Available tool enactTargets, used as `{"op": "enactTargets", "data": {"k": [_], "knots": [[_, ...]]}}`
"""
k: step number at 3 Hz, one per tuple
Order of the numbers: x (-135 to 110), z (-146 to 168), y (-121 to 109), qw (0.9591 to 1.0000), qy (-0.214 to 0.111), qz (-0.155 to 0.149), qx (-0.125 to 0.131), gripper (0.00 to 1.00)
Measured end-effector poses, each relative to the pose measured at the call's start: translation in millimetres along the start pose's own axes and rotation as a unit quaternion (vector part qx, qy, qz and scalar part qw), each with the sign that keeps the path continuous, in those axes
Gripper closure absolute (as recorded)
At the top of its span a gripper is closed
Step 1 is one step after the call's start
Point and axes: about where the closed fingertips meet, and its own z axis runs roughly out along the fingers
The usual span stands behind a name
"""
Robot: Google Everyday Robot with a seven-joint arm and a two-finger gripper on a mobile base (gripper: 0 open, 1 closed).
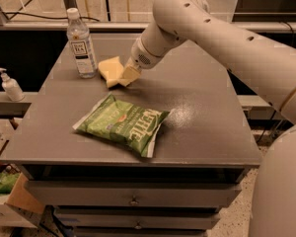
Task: Move sponge near blue plastic bottle
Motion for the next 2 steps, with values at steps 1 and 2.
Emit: {"op": "enactTargets", "data": {"k": [1,2], "knots": [[-8.6,3.9,6.4,0.9999,-0.001,-0.004,-0.011,0.82],[-13.2,5.2,9.4,0.9998,0.001,-0.008,-0.017,0.59]]}}
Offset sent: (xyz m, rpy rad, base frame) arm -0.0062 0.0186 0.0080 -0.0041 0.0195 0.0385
